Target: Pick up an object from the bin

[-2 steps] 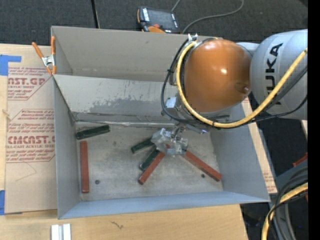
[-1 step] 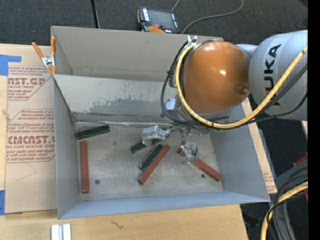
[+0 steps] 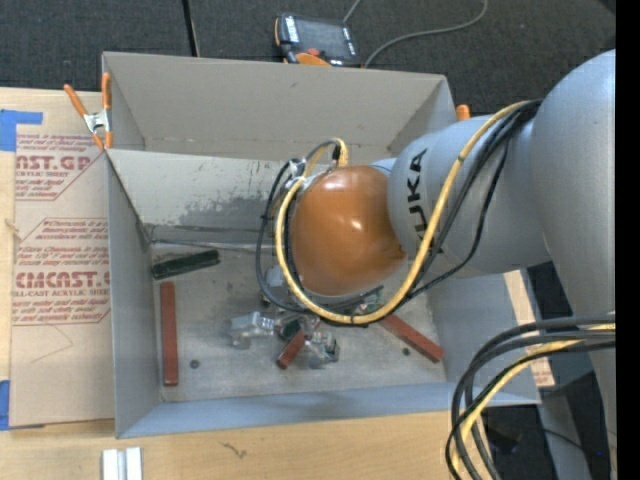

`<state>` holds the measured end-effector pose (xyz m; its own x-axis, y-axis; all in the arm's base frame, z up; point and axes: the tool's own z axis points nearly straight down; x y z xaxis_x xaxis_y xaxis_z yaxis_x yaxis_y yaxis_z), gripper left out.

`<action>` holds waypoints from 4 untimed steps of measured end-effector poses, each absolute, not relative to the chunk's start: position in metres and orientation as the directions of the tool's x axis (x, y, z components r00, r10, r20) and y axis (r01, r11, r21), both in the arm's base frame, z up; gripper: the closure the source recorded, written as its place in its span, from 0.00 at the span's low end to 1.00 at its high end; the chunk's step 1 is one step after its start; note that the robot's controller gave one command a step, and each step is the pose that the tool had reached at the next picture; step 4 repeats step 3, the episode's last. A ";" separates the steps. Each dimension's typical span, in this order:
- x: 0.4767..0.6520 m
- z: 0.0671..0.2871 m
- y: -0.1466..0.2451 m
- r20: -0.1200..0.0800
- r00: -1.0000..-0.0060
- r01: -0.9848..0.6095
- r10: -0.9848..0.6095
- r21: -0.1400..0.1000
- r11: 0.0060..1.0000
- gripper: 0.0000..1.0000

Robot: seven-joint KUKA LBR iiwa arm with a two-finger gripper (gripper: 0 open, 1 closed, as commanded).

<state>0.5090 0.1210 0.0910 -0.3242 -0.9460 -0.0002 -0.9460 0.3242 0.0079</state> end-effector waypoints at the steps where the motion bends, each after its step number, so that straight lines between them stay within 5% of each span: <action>1: 0.588 0.070 0.095 -0.004 -0.252 -0.968 -0.968 -0.003 0.252 0.00; 2: 0.589 0.076 0.097 -0.007 -0.250 -0.968 -0.968 -0.009 0.250 1.00; 3: 0.566 0.215 0.094 -0.004 -0.058 -0.998 -0.998 -0.007 0.058 1.00; 4: 0.566 0.215 0.094 -0.004 -0.058 -0.998 -0.998 -0.007 0.058 1.00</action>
Offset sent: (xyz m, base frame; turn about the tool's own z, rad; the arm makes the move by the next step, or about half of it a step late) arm 0.0761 -0.0261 -0.0208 -0.0792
